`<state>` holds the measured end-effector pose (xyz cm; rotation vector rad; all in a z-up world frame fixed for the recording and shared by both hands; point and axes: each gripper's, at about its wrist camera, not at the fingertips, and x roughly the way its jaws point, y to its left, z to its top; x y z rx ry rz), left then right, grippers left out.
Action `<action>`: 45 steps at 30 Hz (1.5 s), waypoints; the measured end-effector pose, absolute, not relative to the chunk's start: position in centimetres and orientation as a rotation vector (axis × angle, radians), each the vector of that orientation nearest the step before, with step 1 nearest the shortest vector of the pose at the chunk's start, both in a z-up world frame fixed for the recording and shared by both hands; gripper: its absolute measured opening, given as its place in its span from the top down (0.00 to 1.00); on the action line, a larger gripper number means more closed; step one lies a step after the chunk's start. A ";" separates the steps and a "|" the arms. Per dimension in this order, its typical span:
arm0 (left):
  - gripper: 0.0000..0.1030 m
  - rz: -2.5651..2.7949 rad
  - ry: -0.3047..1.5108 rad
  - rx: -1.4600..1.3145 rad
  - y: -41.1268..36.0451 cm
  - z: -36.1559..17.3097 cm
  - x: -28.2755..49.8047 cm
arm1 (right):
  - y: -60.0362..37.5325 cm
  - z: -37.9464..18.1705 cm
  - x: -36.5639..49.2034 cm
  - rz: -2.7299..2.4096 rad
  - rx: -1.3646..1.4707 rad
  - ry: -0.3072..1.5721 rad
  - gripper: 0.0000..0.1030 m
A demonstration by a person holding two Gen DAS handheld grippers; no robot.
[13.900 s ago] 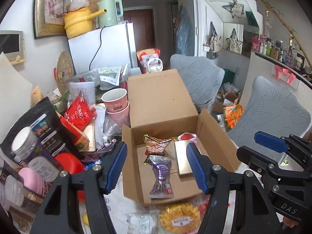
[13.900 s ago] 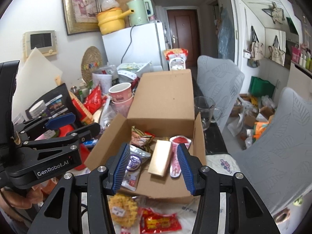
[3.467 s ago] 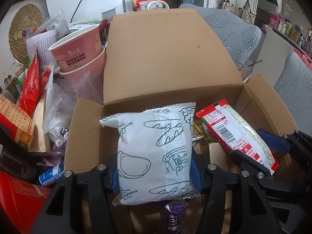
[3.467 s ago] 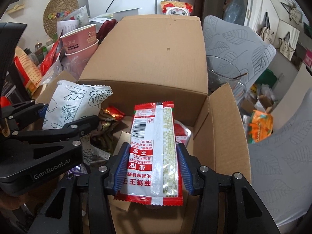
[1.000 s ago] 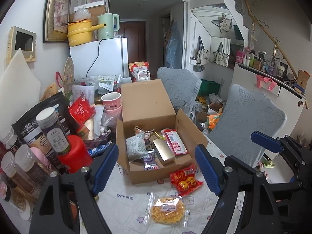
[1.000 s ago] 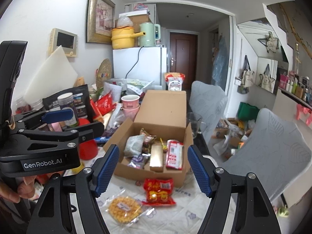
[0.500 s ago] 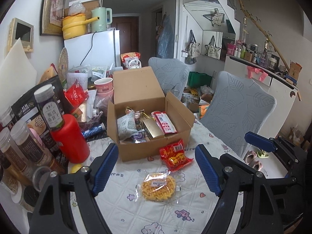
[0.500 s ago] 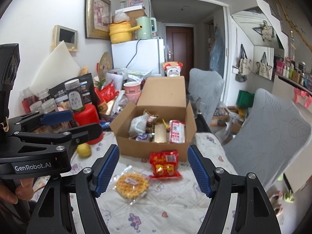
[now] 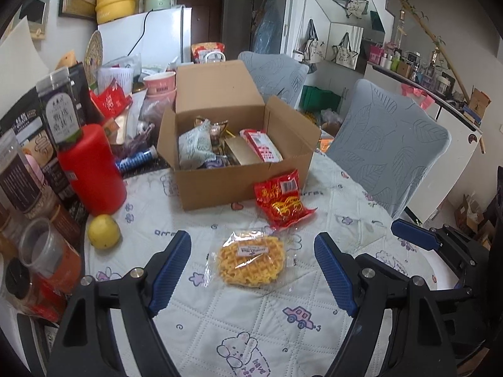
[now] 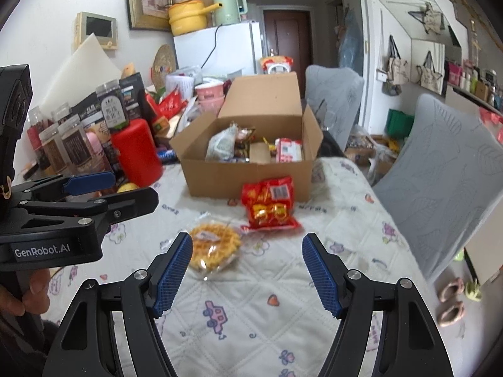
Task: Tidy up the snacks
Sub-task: 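Lower the left tool onto the wrapped waffle and grasp it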
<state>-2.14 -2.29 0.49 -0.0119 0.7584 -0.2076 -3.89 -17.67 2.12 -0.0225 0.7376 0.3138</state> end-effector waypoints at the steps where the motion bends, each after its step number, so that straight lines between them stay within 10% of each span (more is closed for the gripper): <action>1: 0.21 -0.208 0.767 -0.013 -2.3 0.0 -2.1 | -17.8 1.6 -3.8 0.314 -0.017 0.747 0.29; 29: 0.21 -0.257 1.040 0.022 -4.7 -10.4 5.2 | -20.5 -4.9 0.1 0.293 0.042 0.914 0.29; 35: 0.00 -0.281 1.072 0.010 -4.7 -11.8 6.6 | -20.9 -5.5 0.9 0.286 0.056 0.929 0.29; 45: 0.00 -0.235 1.103 0.154 -6.4 -13.6 7.8 | -20.9 -5.9 1.4 0.298 0.056 0.938 0.29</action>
